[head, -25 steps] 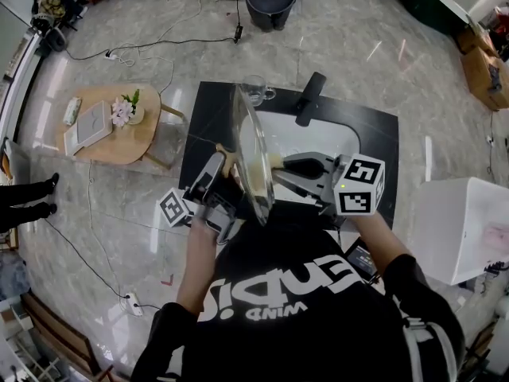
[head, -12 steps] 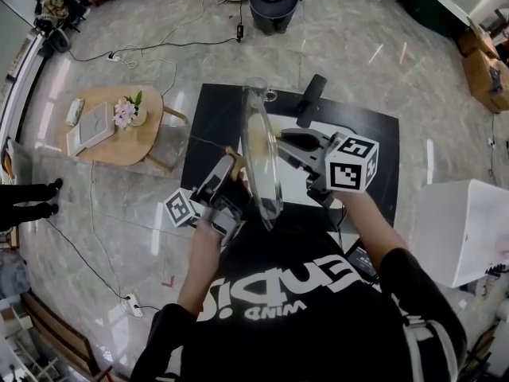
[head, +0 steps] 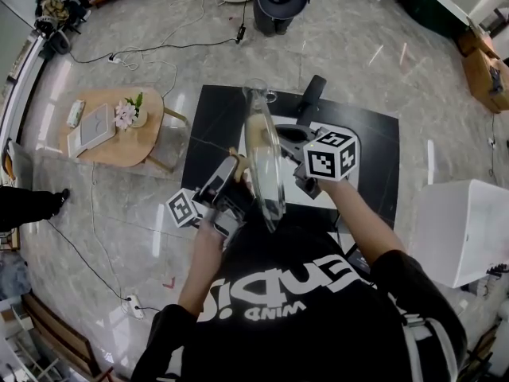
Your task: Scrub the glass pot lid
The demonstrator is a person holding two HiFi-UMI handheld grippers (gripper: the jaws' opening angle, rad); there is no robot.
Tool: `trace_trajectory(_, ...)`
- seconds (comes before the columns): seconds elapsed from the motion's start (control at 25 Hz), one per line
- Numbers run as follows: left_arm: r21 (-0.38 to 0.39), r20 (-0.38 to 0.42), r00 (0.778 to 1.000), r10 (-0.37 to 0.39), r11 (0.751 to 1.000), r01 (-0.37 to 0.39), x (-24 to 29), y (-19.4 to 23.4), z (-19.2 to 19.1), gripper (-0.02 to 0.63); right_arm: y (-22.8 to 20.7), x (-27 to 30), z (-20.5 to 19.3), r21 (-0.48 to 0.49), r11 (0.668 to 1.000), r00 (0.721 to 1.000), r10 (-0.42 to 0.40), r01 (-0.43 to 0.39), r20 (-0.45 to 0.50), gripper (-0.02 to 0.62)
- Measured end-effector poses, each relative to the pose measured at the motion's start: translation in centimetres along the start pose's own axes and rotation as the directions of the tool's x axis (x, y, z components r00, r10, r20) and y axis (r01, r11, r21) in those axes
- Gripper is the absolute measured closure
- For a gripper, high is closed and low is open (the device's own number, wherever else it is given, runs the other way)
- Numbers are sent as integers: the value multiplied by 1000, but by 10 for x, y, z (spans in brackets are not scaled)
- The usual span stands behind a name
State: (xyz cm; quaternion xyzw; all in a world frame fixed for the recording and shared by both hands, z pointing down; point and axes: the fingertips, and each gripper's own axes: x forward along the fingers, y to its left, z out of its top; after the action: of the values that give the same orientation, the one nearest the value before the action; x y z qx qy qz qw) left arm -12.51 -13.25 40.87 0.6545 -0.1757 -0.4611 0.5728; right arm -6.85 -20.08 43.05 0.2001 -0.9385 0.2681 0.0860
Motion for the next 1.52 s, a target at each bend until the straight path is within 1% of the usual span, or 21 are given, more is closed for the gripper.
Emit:
trace_trajectory(0.16,-6,1,1000,-5,1000,5,0,-1,-2,430,-18,12,-19,-4,998,998,-58,58,-27,558)
trace_trajectory(0.36,-6,10,1000,-17,1000,17,-1,-1,0,430,-34,25,-42,16,997,996,-71,72,-50,558)
trace_trajectory(0.52,1,13,1000,-25,1000,25,-4,-3,2,430,-39,31,-65,25,996,991,-85,88,-100,558)
trace_trajectory(0.68,4,22,999,-27,1000,27,-5,-3,7,430,-36,31,-82,34,996,987,-77,83,-137,558)
trace_trajectory(1.04,14,41,999,-15,1000,14,-8,-1,10,430,-16,21,-115,64,997,979,-24,38,-201,558)
trace_trajectory(1.24,16,45,999,2,1000,-3,-10,3,11,430,-4,14,-116,101,995,981,1,19,-196,558)
trace_trajectory(1.52,18,49,999,11,1000,-12,-13,8,13,430,14,6,-97,110,994,985,41,-22,-168,558)
